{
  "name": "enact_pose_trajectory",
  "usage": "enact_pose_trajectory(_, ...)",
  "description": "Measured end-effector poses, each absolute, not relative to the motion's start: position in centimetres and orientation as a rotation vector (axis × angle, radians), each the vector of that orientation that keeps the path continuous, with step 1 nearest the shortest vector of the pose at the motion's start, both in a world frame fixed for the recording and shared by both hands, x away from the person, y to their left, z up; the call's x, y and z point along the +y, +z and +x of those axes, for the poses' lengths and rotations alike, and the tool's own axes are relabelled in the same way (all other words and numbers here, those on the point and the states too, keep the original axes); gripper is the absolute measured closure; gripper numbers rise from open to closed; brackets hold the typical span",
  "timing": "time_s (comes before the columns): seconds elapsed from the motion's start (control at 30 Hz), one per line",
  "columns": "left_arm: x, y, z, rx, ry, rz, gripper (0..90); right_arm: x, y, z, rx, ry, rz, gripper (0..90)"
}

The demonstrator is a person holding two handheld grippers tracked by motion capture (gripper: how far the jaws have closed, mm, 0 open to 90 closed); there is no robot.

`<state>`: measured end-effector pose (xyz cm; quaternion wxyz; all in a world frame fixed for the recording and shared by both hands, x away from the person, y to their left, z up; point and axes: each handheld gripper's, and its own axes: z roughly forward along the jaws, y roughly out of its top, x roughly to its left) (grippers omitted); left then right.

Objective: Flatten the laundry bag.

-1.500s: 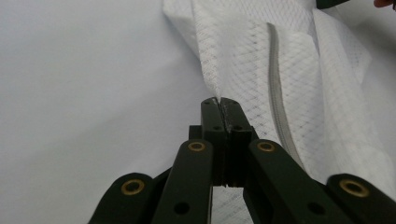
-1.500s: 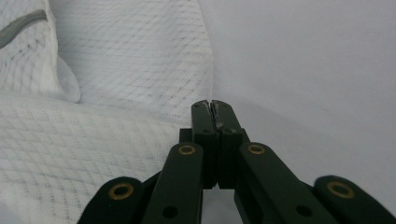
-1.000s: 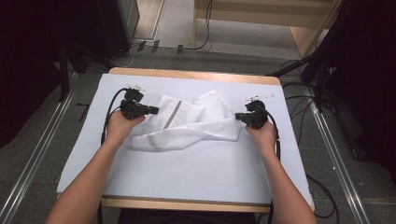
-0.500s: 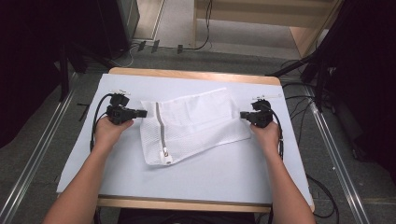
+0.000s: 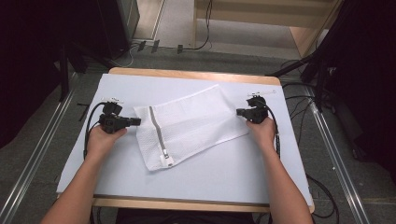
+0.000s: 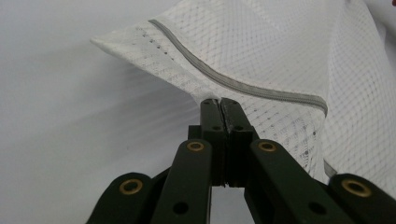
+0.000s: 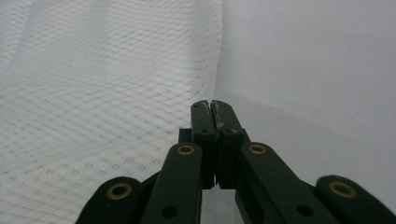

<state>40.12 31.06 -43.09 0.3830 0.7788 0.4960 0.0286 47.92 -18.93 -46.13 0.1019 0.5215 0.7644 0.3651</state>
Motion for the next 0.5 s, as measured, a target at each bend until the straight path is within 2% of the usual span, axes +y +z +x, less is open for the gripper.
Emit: enact_pose_trajectory(0.5, 31.3, -43.1, 36.4, 1.269, 0.047, 2.009, 88.4, -17.0, -46.3, 49.4, 2.304, 1.074, 1.501, 90.0)
